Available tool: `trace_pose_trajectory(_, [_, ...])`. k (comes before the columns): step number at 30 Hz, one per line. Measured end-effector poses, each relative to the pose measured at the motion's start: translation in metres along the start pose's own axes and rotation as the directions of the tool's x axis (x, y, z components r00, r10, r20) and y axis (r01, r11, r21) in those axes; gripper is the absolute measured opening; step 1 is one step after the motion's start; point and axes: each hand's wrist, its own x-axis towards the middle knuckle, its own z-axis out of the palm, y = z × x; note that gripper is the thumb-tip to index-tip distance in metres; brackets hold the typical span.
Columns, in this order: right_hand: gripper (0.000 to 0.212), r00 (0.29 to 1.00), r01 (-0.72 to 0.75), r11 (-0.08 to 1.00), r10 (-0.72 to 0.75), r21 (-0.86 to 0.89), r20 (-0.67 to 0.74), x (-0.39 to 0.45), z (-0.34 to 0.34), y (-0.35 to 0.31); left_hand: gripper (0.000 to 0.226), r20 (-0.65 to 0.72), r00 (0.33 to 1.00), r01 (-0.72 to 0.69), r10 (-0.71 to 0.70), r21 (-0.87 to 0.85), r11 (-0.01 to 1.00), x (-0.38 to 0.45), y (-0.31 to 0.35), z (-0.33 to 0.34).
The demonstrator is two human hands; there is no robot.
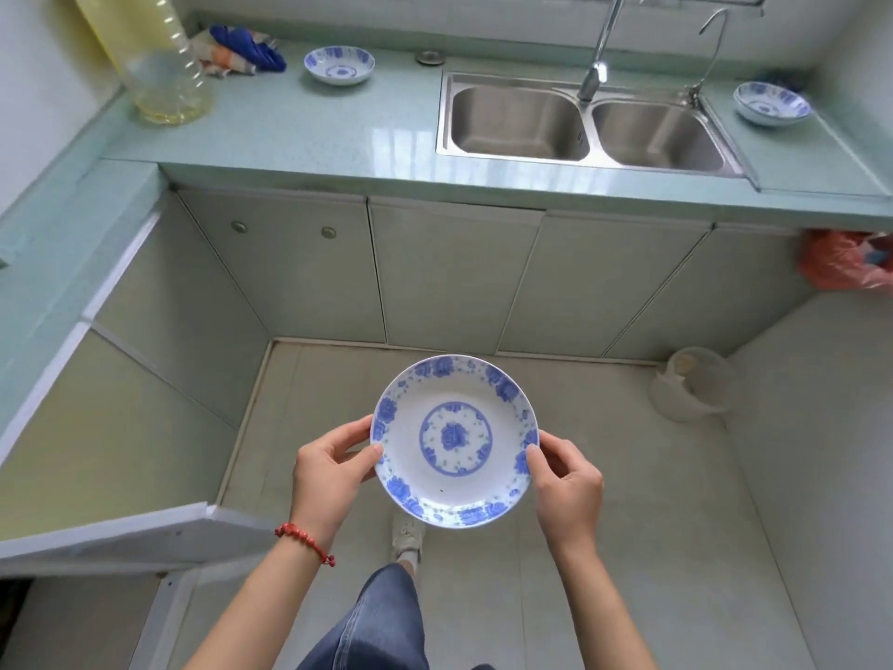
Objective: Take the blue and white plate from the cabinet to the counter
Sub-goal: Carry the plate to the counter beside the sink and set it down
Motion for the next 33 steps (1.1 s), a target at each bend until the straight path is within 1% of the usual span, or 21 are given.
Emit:
trace_pose_trajectory(3, [0.038, 1.0, -0.002, 1.0, 0.002, -0.001, -0.007, 0.047, 0.022, -0.014, 0.038, 0.0, 1.0, 0.003, -0.003, -0.004, 1.0, 0.051, 0.017, 0.014])
trace_pose_trajectory(8, [0.041, 1.0, -0.009, 1.0, 0.009, -0.003, -0.021, 0.123, 0.054, -0.041, 0.036, 0.036, 0.999, -0.013, 0.012, 0.018, 1.0, 0.134, 0.051, 0.035])
trace_pose_trajectory(11, [0.037, 1.0, 0.001, 1.0, -0.001, 0.002, -0.021, 0.166, 0.069, -0.054, 0.032, 0.033, 0.999, -0.011, 0.009, 0.033, 0.999, 0.177, 0.067, 0.05])
trace_pose_trajectory(14, [0.037, 1.0, 0.001, 1.0, -0.001, 0.003, -0.01, 0.206, 0.079, -0.063, 0.033, 0.022, 1.0, -0.009, 0.008, 0.031, 0.999, 0.212, 0.078, 0.066])
trace_pose_trajectory(18, [0.036, 0.999, -0.002, 1.0, 0.003, -0.02, 0.044, 0.263, 0.087, -0.066, 0.035, -0.013, 1.0, -0.005, 0.006, 0.032, 0.999, 0.255, 0.082, 0.094])
trace_pose_trajectory(22, [0.032, 0.992, 0.006, 0.999, -0.001, -0.045, 0.126, 0.324, 0.095, -0.073, 0.035, -0.101, 0.995, 0.013, -0.013, 0.001, 1.0, 0.29, 0.085, 0.123])
trace_pose_trajectory(29, [0.025, 0.949, 0.096, 0.992, -0.066, -0.084, 0.307, 0.409, 0.123, -0.101, 0.036, -0.294, 0.955, 0.017, -0.043, -0.092, 0.996, 0.329, 0.097, 0.15])
trace_pose_trajectory(33, [0.035, 0.904, 0.115, 0.991, -0.075, -0.072, 0.421, 0.426, 0.159, -0.114, 0.035, -0.4, 0.915, 0.011, -0.059, -0.123, 0.992, 0.343, 0.102, 0.138])
